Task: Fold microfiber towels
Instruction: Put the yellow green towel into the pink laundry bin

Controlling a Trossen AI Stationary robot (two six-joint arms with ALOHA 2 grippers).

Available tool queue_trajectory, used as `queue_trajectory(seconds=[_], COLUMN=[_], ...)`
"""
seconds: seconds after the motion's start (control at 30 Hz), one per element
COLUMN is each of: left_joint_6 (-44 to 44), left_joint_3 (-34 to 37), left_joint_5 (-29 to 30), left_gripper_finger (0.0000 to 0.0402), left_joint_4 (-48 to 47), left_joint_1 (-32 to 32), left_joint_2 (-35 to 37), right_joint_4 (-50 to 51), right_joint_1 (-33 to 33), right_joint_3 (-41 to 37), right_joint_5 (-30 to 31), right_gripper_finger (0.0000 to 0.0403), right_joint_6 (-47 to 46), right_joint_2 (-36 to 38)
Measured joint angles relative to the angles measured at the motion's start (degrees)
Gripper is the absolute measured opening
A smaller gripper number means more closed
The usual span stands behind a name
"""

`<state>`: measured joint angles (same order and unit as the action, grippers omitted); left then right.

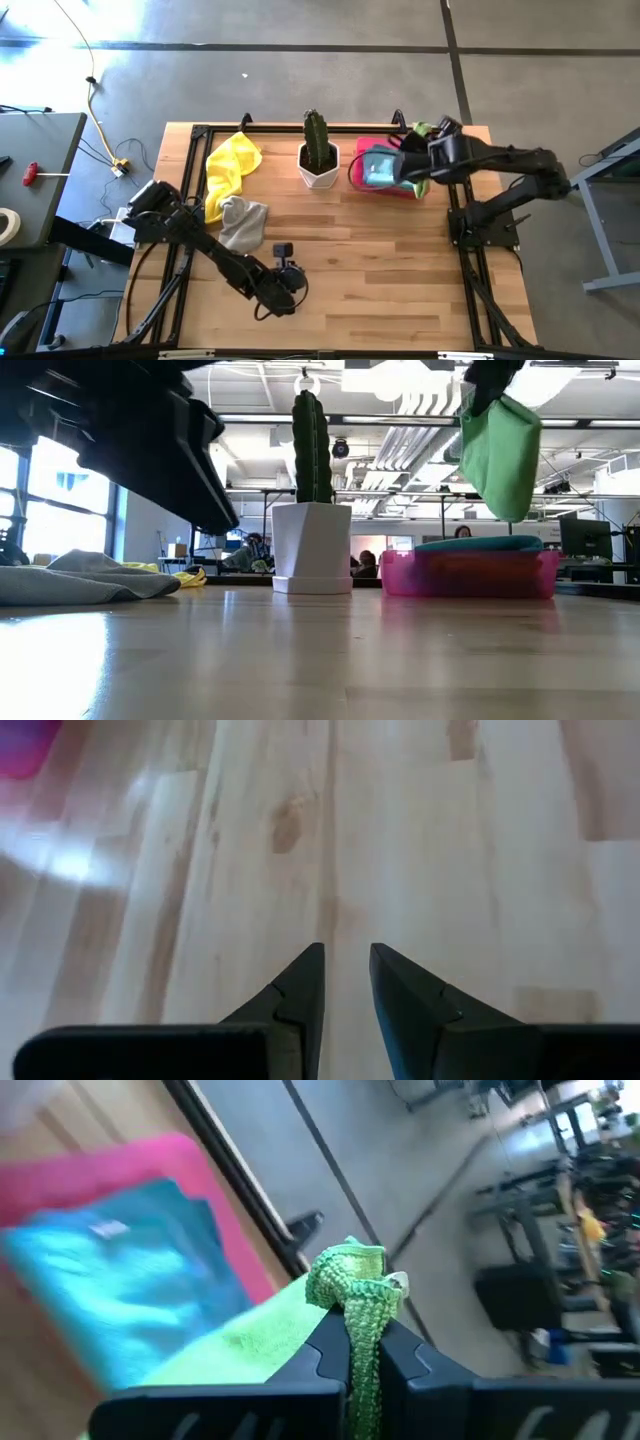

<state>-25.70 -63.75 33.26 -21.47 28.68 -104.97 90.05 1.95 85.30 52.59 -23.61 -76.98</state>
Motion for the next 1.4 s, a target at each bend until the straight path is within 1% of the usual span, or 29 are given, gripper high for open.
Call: queue_trajectory(seconds=[0.1,0.2,0.33,0.37,0.47,0.53,0.6,0.7,0.77,0.83,0.9,1.1,1.2,1.4], left_joint_6=[1.4,2.8,4.9,5.6,7.8,8.7,8.9,9.0,8.9,9.2,10.2,10.5,10.4,9.5], left_joint_3=[0.0,0.0,0.0,0.0,0.0,0.0,0.0,0.0,0.0,0.0,0.0,0.0,0.0,0.0], left_joint_5=[0.1,0.2,0.2,0.2,0.5,0.5,0.6,0.6,0.6,0.6,0.6,0.4,0.4,0.4], left_gripper_finger=[0.0076,0.0076,0.0076,0.0076,0.0076,0.0076,0.0076,0.0076,0.0076,0.0076,0.0076,0.0076,0.0076,0.0076], left_joint_4=[-0.1,-0.1,-0.2,-0.2,-0.1,-0.2,-0.1,-0.2,-0.4,-1.2,-1.8,-1.8,-1.8,-1.8], left_joint_1=[-1.2,-2.3,-3.4,-3.7,-4.7,-5.5,-6.3,-7.6,-8.2,-8.7,-9.1,-10.1,-10.3,-10.3], left_joint_2=[0.0,0.0,0.0,0.0,0.0,0.0,0.0,0.0,0.0,0.0,0.0,0.0,0.0,0.0], right_joint_4=[0.0,-0.2,-0.1,-0.9,-7.1,-16.6,-28.8,-47.8,-57.1,-62.9,-66.1,-69.2,-70.0,-70.3], right_joint_1=[4.8,9.4,16.1,17.8,22.5,24.7,26.4,27.5,27.3,26.2,25.1,22.2,20.9,18.4], right_joint_3=[-0.1,-1.4,-7.6,-9.5,-14.5,-17.4,-20.9,-27.5,-31.6,-34.4,-36.2,-39.2,-39.3,-39.3], right_joint_5=[0.3,2.7,5.9,7.7,14.4,14.5,10.2,-0.9,-9.6,-17.2,-22.8,-34.3,-36.8,-37.5], right_gripper_finger=[0.0,0.0,0.0,0.0,0.0,0.0,0.0,0.0,0.0,0.0,0.0,0.0,0.0,0.0], right_joint_6=[4.8,6.8,9.6,10.7,15.7,21.9,29.4,40.8,45.4,46.7,46.8,45.8,44.1,43.0], right_joint_2=[-0.5,-0.7,0.0,0.2,0.4,0.5,0.5,0.5,0.5,0.5,0.5,0.5,0.5,0.5])
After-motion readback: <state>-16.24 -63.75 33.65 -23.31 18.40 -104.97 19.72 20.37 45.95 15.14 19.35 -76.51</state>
